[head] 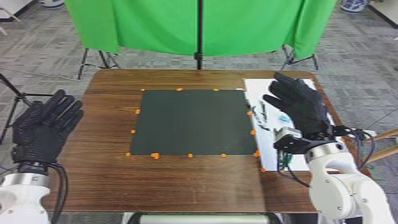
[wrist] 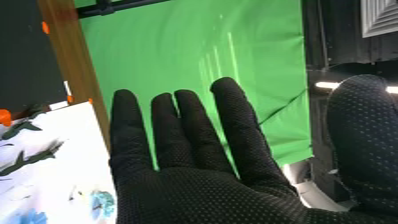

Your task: Arrange flowers

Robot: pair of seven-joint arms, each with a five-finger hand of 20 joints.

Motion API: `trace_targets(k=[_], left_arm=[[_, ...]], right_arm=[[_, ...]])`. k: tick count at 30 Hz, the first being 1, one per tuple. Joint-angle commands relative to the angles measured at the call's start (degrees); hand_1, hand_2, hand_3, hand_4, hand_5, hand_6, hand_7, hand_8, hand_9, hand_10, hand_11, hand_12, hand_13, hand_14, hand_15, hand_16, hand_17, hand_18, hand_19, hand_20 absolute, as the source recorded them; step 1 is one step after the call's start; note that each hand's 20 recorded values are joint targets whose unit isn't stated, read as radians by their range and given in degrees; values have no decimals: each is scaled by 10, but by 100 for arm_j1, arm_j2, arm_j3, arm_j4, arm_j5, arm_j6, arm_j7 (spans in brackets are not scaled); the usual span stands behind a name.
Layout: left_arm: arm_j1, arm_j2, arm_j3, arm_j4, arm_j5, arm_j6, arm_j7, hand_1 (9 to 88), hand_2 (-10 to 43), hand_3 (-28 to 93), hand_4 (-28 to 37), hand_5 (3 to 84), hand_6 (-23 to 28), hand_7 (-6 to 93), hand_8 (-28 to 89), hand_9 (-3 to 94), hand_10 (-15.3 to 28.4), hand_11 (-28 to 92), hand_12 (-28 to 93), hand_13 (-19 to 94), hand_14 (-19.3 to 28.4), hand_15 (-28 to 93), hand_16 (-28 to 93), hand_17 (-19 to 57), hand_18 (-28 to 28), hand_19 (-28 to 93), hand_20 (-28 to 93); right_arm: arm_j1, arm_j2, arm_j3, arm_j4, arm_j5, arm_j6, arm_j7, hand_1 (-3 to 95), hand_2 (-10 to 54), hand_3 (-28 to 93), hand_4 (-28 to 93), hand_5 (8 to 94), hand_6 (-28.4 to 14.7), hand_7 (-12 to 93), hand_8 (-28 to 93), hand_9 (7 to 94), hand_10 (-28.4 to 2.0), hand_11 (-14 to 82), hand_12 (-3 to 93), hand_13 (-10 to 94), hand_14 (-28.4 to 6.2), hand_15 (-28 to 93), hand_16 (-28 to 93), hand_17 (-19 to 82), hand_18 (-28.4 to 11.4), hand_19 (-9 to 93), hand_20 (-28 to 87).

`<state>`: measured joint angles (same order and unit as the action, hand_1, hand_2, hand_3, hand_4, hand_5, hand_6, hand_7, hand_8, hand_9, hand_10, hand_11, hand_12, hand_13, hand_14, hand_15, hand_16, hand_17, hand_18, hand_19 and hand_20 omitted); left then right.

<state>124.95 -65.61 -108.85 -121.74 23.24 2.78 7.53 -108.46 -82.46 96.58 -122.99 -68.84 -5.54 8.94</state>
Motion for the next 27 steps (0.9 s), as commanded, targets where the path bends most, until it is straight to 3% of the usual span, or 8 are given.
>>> trace_targets(k=[1, 3, 10, 16, 18, 22, 24, 27], left_arm=[[36, -95, -17, -1, -112, -55, 103, 298, 87, 716, -221, 437, 105, 39, -65, 383, 146, 121, 98, 295, 134, 198, -49, -17, 124, 224, 135], [60, -103, -37, -31, -130, -74, 114, 297, 87, 717, -220, 437, 105, 39, -65, 383, 145, 120, 98, 295, 134, 197, -48, -17, 125, 224, 135], [-4, -143, 25, -18, -126, -117, 109, 296, 88, 718, -221, 434, 99, 45, -65, 380, 143, 118, 100, 295, 132, 193, -44, -18, 126, 226, 135], [109, -224, 42, -62, -134, -23, 184, 296, 88, 719, -222, 433, 96, 47, -67, 377, 142, 115, 101, 295, 131, 192, -42, -18, 127, 227, 136], [78, -195, 42, -61, -148, -49, 152, 296, 88, 719, -221, 433, 95, 48, -66, 376, 142, 115, 102, 294, 131, 194, -41, -18, 127, 227, 136], [83, -163, -41, -102, -116, -50, 260, 296, 88, 720, -221, 433, 95, 50, -67, 374, 141, 114, 103, 295, 133, 195, -39, -19, 128, 230, 137], [74, -157, -29, -104, -115, -58, 279, 296, 88, 720, -222, 434, 95, 50, -68, 374, 141, 114, 104, 295, 133, 195, -40, -19, 129, 230, 137], [49, -129, 2, -104, -133, -58, 275, 296, 88, 721, -223, 434, 95, 49, -68, 374, 140, 114, 104, 295, 132, 193, -40, -19, 129, 230, 136]], right_arm=[[-75, 18, -4, -75, 29, 119, -55, 163, 33, 788, -255, 426, -67, 108, -112, 370, -143, 59, 95, 286, -98, 72, 108, 131, -137, 250, 137], [-58, 20, -15, -72, 9, 80, -50, 163, 30, 789, -256, 424, -66, 108, -111, 369, -143, 59, 96, 286, -97, 75, 106, 130, -140, 253, 139], [-109, 104, 12, -109, 57, 188, -31, 164, 29, 788, -255, 417, -62, 112, -110, 366, -142, 59, 98, 287, -113, 84, 105, 123, -160, 270, 148], [-89, 231, 21, -203, -224, 174, 261, 192, 3, 785, -252, 415, -62, 118, -110, 359, -148, 61, 107, 301, -138, 98, 125, 119, -166, 289, 154], [-118, 406, 41, -255, -568, 340, 178, 212, -12, 785, -251, 413, -64, 121, -111, 355, -157, 64, 111, 304, -143, 100, 136, 117, -170, 303, 158], [-208, 612, 243, -342, -750, 313, 278, 237, -64, 790, -251, 410, -73, 125, -113, 355, -187, 65, 112, 312, -162, 114, 148, 117, -173, 319, 157], [-296, 763, 382, -430, -1290, 212, 320, 248, -89, 788, -253, 404, -79, 122, -113, 354, -191, 65, 113, 313, -164, 116, 149, 116, -175, 325, 152], [-441, 1061, 335, -560, -2483, 583, 526, 258, -94, 784, -255, 398, -86, 118, -111, 360, -189, 74, 121, 318, -164, 129, 155, 119, -174, 339, 153]])
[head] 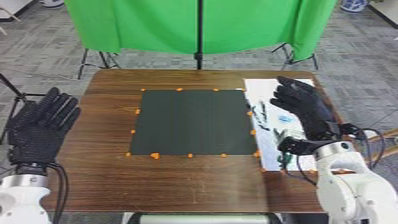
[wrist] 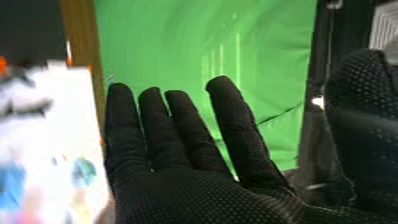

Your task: Arrange flowers

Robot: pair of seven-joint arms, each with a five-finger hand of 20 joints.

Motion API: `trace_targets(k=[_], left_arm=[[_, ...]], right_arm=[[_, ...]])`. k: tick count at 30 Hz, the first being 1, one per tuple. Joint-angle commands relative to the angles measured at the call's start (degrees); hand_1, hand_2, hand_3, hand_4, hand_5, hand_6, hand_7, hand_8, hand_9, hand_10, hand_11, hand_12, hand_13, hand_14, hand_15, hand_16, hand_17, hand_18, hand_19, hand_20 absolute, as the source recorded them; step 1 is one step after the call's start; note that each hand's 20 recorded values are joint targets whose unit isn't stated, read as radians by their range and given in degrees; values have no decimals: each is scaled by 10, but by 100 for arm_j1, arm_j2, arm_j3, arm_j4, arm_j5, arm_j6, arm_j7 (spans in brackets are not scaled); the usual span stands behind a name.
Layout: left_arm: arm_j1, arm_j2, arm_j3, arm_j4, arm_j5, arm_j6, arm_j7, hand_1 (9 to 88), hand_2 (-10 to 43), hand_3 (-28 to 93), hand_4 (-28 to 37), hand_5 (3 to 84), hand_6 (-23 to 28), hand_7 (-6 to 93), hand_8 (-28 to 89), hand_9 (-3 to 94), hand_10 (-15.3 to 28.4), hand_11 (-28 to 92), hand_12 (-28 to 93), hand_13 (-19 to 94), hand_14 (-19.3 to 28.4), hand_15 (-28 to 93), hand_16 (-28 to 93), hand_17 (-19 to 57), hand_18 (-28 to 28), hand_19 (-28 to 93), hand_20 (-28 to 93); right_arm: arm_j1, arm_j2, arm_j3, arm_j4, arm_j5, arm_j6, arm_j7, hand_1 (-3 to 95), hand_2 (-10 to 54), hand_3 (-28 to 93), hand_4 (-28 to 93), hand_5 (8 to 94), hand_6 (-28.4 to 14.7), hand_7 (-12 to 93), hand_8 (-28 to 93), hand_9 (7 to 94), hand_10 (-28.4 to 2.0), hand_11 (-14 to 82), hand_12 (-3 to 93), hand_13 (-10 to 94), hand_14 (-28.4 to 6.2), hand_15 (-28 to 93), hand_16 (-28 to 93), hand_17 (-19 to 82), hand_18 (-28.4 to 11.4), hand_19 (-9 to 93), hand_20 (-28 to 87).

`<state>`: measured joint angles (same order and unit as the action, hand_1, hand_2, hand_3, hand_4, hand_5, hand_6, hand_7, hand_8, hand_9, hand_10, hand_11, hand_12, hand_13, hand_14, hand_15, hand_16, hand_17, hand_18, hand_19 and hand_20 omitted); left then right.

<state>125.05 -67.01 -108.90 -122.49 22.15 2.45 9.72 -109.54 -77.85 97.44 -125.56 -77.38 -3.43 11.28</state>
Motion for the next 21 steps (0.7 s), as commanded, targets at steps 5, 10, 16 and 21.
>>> trace_targets(k=[5, 10, 16, 21], left_arm=[[75, 15, 0, -52, -63, 27, 91, 297, 89, 720, -223, 435, 95, 51, -67, 374, 140, 116, 104, 296, 130, 194, -40, -19, 129, 231, 137], [155, 8, -23, -92, -225, 141, 161, 297, 89, 721, -223, 434, 95, 54, -66, 374, 141, 119, 106, 297, 132, 199, -39, -20, 129, 233, 138], [135, 28, -20, -76, -246, 154, 202, 298, 90, 722, -223, 438, 96, 61, -66, 378, 142, 127, 110, 301, 133, 206, -39, -20, 130, 241, 142], [131, 19, -10, -46, -275, 160, 160, 298, 91, 723, -223, 439, 95, 66, -67, 380, 141, 131, 113, 302, 134, 211, -40, -20, 130, 244, 142]], right_arm=[[-638, 1080, -110, -615, -3695, 1337, 1631, 268, -95, 771, -276, 476, -112, 120, -118, 459, -200, 122, 140, 407, -169, 230, 142, 178, -178, 439, 162], [-549, 1201, -273, -687, -4479, 736, 2407, 288, -95, 722, -280, 583, -110, 144, -107, 561, -209, 199, 184, 487, -178, 362, 151, 211, -210, 563, 187], [-707, 1135, -383, -661, -4827, -270, 2415, 264, -95, 728, -283, 560, -83, 283, -100, 543, -209, 276, 230, 471, -184, 443, 166, 208, -232, 649, 228], [-706, 1122, -756, -486, -5244, -294, 2416, 270, -95, 724, -283, 546, -84, 305, -104, 536, -210, 288, 232, 469, -183, 468, 169, 207, -234, 654, 227]])
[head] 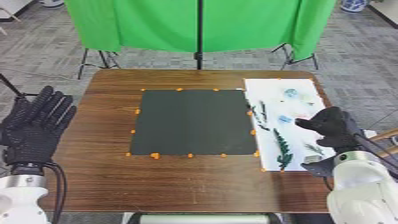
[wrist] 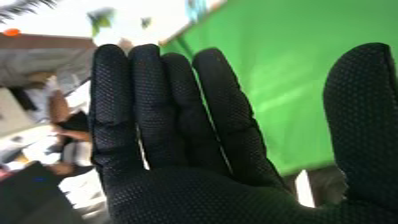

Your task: Arrange flowers

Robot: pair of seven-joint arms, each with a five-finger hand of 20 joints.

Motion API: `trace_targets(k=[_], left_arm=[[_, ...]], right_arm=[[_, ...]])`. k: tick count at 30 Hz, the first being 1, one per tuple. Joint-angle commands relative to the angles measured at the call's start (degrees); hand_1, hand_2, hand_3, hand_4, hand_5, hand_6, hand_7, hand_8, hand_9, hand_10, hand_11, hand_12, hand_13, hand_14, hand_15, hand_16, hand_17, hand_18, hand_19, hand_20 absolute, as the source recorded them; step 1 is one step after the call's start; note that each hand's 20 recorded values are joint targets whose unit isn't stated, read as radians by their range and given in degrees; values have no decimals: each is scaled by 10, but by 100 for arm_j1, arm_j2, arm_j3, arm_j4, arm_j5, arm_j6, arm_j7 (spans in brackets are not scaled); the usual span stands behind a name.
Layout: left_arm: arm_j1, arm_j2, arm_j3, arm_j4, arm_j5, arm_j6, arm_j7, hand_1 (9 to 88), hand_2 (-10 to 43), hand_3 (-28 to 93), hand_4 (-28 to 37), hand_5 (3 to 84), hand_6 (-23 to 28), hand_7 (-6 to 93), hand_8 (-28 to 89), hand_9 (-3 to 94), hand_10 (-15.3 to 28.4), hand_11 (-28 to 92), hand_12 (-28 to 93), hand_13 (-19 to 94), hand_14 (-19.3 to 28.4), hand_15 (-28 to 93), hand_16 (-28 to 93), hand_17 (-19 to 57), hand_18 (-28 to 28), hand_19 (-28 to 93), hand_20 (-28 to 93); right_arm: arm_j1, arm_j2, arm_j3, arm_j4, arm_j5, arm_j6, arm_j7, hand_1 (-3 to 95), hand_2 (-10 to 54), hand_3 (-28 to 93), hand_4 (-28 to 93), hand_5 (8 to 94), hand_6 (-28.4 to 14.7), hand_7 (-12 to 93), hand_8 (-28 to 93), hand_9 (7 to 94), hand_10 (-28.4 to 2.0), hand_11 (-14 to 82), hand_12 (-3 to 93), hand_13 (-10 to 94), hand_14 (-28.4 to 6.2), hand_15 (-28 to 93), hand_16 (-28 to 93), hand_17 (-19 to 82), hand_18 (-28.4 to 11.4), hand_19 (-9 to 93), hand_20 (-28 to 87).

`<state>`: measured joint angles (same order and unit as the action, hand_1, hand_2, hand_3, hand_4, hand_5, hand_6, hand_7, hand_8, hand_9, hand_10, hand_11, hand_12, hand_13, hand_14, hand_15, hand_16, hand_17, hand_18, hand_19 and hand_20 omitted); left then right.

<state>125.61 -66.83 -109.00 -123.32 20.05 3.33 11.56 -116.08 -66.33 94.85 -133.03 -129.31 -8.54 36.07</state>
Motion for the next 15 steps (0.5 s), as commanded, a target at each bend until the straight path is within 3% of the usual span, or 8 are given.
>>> trace_targets(k=[1, 2, 3, 8, 9, 15], left_arm=[[47, 9, 7, 69, -89, 105, -20, 298, 91, 722, -223, 439, 95, 67, -67, 380, 140, 133, 114, 303, 134, 211, -41, -20, 130, 244, 142], [37, 27, 22, 66, -169, 223, 3, 299, 91, 722, -223, 439, 95, 68, -68, 381, 140, 133, 115, 303, 134, 211, -41, -20, 130, 244, 142], [40, 36, 11, 63, -245, 240, 29, 298, 90, 724, -223, 439, 95, 68, -68, 381, 139, 133, 115, 302, 134, 212, -42, -20, 131, 244, 142], [6, 12, -7, 98, -212, 214, 0, 300, 92, 723, -223, 438, 95, 69, -68, 382, 140, 137, 117, 304, 133, 216, -41, -19, 130, 247, 144], [6, 17, 2, 101, -220, 261, -1, 300, 93, 723, -223, 438, 95, 69, -68, 382, 140, 138, 118, 304, 133, 217, -42, -19, 130, 248, 144], [-6, 38, 35, 132, -241, 244, -24, 300, 101, 725, -220, 439, 94, 75, -68, 383, 140, 141, 119, 306, 133, 219, -43, -19, 130, 250, 145]], right_arm=[[-11, -4, -554, 256, -43, 121, 10, 271, -95, 727, -283, 541, -84, 309, -105, 535, -210, 290, 232, 469, -183, 470, 169, 207, -234, 656, 228], [35, 26, -634, 278, -127, 26, 85, 272, -95, 727, -283, 540, -84, 312, -108, 535, -211, 291, 231, 469, -183, 471, 168, 207, -235, 657, 227], [94, 63, -731, 339, -317, -20, 125, 276, -95, 728, -282, 539, -84, 313, -110, 533, -211, 293, 231, 469, -184, 472, 166, 207, -236, 657, 226], [252, 144, -1159, 688, -1141, 239, 183, 307, -95, 733, -282, 540, -86, 309, -112, 531, -214, 300, 227, 471, -189, 482, 160, 213, -244, 679, 226], [267, 128, -1216, 751, -1291, 226, 161, 314, -95, 735, -282, 548, -86, 311, -113, 538, -213, 306, 227, 477, -189, 486, 159, 226, -245, 711, 237], [279, 89, -1389, 934, -1528, -71, 398, 349, -95, 730, -283, 570, -85, 301, -111, 561, -213, 311, 229, 501, -182, 491, 155, 251, -254, 777, 261]])
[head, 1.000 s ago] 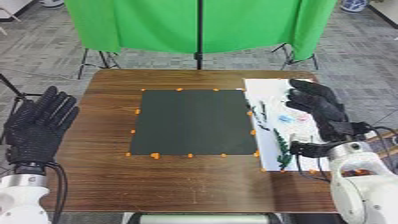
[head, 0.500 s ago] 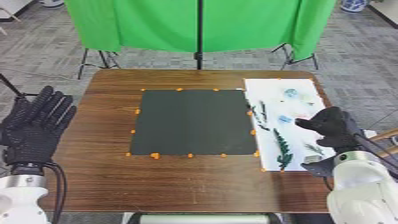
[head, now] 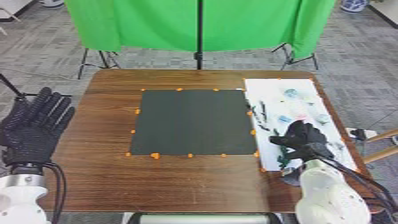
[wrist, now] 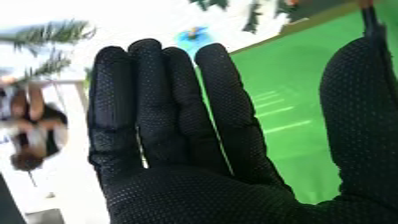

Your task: Arrange flowers

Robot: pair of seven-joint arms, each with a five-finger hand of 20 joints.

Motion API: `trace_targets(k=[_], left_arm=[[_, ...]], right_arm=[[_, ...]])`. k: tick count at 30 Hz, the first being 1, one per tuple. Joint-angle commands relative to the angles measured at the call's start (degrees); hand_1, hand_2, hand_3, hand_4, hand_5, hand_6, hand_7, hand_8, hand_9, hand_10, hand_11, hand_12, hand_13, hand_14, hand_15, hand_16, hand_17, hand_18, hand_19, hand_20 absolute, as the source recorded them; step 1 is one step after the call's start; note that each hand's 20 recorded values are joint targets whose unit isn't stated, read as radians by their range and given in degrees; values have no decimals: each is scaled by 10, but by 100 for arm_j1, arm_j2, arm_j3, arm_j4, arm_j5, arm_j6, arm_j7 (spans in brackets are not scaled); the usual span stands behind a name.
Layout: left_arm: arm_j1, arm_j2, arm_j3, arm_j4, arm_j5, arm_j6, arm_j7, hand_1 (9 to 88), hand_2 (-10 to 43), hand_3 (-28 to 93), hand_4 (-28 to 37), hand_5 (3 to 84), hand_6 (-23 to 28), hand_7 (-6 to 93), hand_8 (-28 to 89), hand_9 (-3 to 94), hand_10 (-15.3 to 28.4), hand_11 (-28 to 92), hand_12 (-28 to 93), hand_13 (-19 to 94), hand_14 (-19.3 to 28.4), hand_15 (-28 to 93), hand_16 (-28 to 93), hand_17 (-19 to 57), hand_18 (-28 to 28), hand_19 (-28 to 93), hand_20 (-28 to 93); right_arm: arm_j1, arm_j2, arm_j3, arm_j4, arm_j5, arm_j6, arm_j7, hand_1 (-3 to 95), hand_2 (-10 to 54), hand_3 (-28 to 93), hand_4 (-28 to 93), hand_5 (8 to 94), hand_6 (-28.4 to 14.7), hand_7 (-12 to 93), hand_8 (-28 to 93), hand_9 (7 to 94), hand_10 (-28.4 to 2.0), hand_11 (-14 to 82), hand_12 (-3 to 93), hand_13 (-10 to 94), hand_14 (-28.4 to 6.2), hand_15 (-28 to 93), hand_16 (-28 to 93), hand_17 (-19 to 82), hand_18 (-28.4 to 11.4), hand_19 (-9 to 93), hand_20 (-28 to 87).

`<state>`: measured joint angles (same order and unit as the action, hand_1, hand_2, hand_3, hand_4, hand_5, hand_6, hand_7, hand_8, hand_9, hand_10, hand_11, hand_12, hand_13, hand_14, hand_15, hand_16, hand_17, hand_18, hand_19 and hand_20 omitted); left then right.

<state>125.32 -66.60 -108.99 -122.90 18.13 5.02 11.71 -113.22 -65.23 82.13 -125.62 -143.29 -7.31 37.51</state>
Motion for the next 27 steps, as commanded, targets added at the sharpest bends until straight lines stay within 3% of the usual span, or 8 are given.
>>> trace_targets(k=[1, 9, 15, 16, 19, 22, 23, 27], left_arm=[[34, 16, 26, 88, -40, 78, -33, 300, 101, 725, -221, 440, 94, 76, -68, 384, 140, 141, 119, 306, 133, 220, -43, -19, 130, 250, 145], [97, -47, -47, 64, -72, 71, -19, 297, 100, 726, -220, 443, 94, 80, -70, 386, 140, 146, 121, 307, 135, 227, -40, -19, 131, 250, 145], [126, -85, -61, 51, -133, 54, -41, 296, 100, 727, -222, 444, 94, 82, -70, 386, 141, 147, 122, 306, 138, 235, -37, -21, 132, 252, 146], [125, -92, -73, 50, -139, 54, -49, 297, 100, 726, -222, 445, 94, 82, -70, 386, 141, 148, 122, 306, 139, 236, -36, -21, 132, 253, 147], [158, -83, -113, 32, -170, 78, -12, 296, 100, 726, -221, 445, 94, 83, -70, 386, 140, 148, 123, 305, 142, 245, -32, -22, 132, 254, 147], [153, -125, -160, 25, -169, 63, -20, 297, 100, 726, -221, 445, 94, 84, -70, 387, 141, 150, 124, 304, 145, 253, -30, -23, 133, 256, 149], [164, -126, -171, 18, -176, 62, -12, 296, 100, 726, -220, 446, 94, 84, -70, 387, 141, 150, 124, 303, 145, 254, -30, -24, 133, 256, 149], [213, -173, -221, 8, -215, 46, -26, 297, 100, 725, -221, 446, 94, 84, -71, 387, 141, 149, 124, 304, 146, 259, -29, -25, 134, 257, 151]], right_arm=[[-14, -39, -119, 203, -133, -294, 281, 352, -95, 731, -283, 571, -85, 300, -110, 560, -213, 311, 230, 501, -183, 491, 156, 252, -255, 780, 262], [-2, -118, -214, 398, -71, -578, 219, 365, -95, 745, -283, 560, -84, 330, -107, 545, -220, 364, 256, 491, -186, 575, 188, 255, -259, 812, 282], [-14, -79, -531, 800, -553, -395, 40, 424, -95, 769, -282, 571, -59, 472, -144, 575, -199, 473, 308, 532, -174, 637, 227, 280, -252, 830, 296], [-23, -57, -596, 875, -649, -328, 10, 445, -95, 762, -282, 561, -52, 501, -17, 578, -196, 493, 317, 539, -173, 650, 243, 286, -251, 837, 302], [-20, -19, -761, 1133, -864, -60, -103, 501, -95, 715, -283, 556, -40, 567, 88, 585, -187, 535, 352, 558, -169, 676, 270, 301, -252, 852, 312], [-41, -69, -732, 1236, -845, -141, -221, 584, -95, 638, -282, 574, -25, 613, 103, 632, -161, 473, 477, 587, -160, 677, 317, 318, -251, 858, 324], [-51, -73, -725, 1256, -836, -91, -245, 604, -95, 639, -282, 600, -19, 611, 118, 665, -147, 433, 527, 615, -147, 649, 383, 337, -245, 858, 336], [-105, -17, -670, 1222, -901, 56, -387, 678, -95, 604, -282, 670, -5, 588, 141, 740, -122, 355, 576, 678, -104, 572, 467, 375, -233, 858, 361]])
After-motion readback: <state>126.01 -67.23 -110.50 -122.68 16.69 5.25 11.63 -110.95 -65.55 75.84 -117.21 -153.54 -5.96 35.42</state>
